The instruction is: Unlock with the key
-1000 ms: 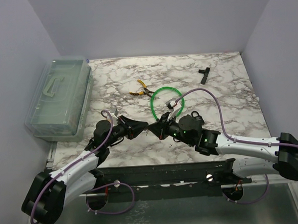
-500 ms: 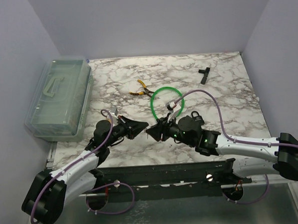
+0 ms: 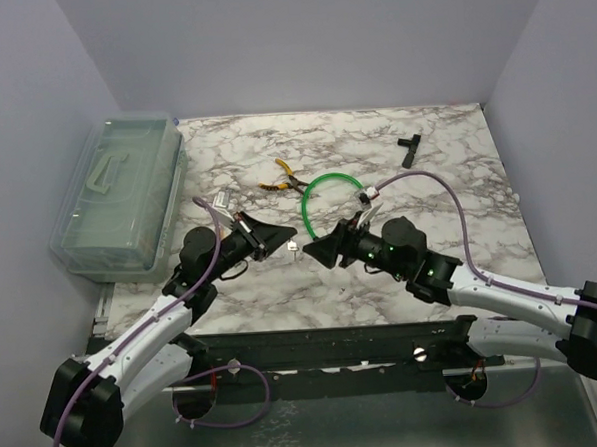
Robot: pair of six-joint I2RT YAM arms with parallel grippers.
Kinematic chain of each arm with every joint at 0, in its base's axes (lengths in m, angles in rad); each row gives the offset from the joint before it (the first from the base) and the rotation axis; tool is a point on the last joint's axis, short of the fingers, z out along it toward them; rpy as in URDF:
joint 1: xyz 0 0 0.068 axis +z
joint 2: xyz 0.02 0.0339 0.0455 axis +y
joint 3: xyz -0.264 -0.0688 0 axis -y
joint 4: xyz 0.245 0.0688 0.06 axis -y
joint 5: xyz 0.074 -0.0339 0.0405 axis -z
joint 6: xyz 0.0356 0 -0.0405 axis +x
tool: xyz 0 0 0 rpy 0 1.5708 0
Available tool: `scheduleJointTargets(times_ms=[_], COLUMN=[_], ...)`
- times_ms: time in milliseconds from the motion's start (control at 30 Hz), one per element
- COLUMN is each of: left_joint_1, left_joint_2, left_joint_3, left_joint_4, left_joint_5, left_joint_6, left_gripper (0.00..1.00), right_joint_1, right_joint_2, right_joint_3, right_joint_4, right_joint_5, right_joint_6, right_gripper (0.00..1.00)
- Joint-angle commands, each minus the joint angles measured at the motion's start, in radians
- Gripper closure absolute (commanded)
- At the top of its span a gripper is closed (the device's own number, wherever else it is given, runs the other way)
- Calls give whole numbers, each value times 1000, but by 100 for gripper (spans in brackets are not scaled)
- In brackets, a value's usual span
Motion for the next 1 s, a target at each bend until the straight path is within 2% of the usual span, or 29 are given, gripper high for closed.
scheduleJointTargets(times_ms=[0, 300, 967], left_joint_1=[-5, -5, -5], left_joint_2=[-65, -99, -144], left_joint_3=[57, 92, 101], left_joint_4=[-24, -28, -26], left_joint_5=[-1, -15, -19], left_joint_6=[155, 212, 208], left_gripper=[100, 100, 100], right_joint_1=[-88, -94, -94], right_joint_2=[-32, -8, 141], right_joint_3=[-48, -12, 71], right_joint_4=[136, 239, 375], right_joint_5=[-231, -353, -400], right_joint_6=[78, 89, 117], right_gripper=[44, 48, 53])
